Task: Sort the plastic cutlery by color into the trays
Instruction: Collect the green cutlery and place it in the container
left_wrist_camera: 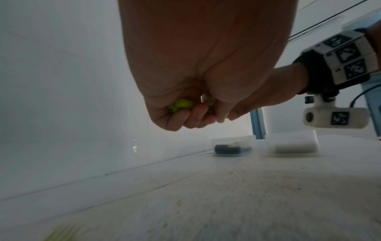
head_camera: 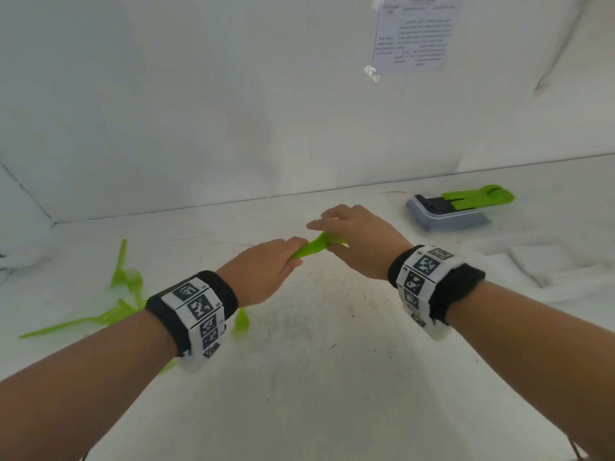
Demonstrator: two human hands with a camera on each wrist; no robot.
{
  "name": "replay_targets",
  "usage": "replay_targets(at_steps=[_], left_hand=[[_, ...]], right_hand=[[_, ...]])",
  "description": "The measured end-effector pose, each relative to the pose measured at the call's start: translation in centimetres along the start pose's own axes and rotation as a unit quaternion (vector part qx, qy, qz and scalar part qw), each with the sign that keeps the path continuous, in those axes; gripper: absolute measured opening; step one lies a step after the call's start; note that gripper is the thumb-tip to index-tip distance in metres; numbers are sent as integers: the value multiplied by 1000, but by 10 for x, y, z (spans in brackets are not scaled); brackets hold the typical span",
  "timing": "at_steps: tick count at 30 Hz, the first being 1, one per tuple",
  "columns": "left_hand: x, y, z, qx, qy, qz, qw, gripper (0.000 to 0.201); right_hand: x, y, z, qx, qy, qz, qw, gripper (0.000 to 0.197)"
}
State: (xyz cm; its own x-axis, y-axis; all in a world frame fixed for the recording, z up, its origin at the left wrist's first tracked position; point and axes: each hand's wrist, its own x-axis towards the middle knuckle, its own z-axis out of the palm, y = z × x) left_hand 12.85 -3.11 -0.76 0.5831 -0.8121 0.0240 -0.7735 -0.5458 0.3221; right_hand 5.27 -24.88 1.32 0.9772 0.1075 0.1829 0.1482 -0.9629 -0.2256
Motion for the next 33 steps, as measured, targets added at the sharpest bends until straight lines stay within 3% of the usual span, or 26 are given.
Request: replay_targets(at_steps=[2, 5, 7, 12, 18, 22, 24, 26, 30, 33], left_hand=[[14, 14, -1, 7, 0, 23, 1000, 34], [38, 40, -6, -14, -6, 46, 999, 32], [56, 59, -10, -92, -31, 23, 995, 26], [109, 105, -11, -368, -91, -50, 924, 22], [180, 171, 12, -411, -107, -76, 902, 28], [227, 222, 28, -364, -72, -64, 926, 23], [247, 244, 36, -255, -28, -30, 966, 19], [262, 262, 46, -130, 5, 4, 991, 28], [290, 277, 71, -1, -1, 44, 999, 42], [311, 275, 86, 13, 21, 8, 1000, 45]], right_hand=[[-8, 10, -14, -47, -32, -10, 998, 33], [-24, 33, -34, -53, -41, 38, 997, 27], [-38, 54, -46, -69, -38, 61, 995, 25], [-74, 123, -80, -40, -5, 112, 993, 25], [-107, 211, -112, -41, -12, 112, 993, 25], [-124, 279, -133, -41, -18, 107, 993, 29], [-127, 311, -139, -38, -25, 105, 993, 30], [-128, 341, -142, -29, -34, 104, 994, 34], [-123, 392, -144, -24, -69, 95, 993, 45], [-113, 419, -142, -6, -83, 93, 992, 43]])
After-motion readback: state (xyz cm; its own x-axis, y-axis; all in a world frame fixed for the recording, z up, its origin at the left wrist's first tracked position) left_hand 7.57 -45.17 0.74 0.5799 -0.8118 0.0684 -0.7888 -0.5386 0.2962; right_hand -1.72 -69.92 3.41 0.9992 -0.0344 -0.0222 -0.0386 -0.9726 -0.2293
